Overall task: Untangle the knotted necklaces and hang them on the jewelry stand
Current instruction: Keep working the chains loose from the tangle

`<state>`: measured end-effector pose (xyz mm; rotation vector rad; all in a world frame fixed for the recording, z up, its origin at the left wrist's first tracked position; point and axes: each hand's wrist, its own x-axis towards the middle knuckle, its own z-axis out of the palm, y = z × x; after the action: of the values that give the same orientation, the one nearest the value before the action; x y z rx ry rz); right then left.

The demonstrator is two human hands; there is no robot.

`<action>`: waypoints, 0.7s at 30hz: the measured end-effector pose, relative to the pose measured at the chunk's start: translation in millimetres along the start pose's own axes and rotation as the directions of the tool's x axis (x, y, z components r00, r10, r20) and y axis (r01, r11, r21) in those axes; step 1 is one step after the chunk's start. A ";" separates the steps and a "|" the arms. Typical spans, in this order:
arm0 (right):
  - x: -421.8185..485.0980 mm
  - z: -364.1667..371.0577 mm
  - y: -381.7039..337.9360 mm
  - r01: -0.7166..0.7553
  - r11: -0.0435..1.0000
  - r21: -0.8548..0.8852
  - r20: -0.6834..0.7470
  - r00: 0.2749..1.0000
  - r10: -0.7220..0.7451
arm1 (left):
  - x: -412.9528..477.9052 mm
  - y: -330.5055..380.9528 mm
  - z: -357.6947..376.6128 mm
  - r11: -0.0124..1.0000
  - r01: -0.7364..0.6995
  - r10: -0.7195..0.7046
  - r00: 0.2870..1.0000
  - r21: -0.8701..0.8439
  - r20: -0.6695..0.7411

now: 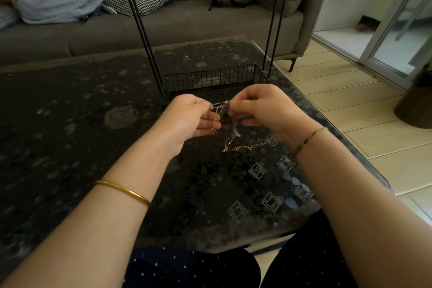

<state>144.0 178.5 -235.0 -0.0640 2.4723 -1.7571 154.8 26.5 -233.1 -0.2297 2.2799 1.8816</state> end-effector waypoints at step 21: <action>-3.3 1.0 -6.1 -0.039 0.979 0.198 -0.086 0.995 0.057 | 0.8 0.3 -0.5 0.985 0.002 0.013 0.996 -0.172 0.086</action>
<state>147.2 175.9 -229.3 0.0937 2.3228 -2.0148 154.0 26.1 -232.9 -0.1611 2.0658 2.0507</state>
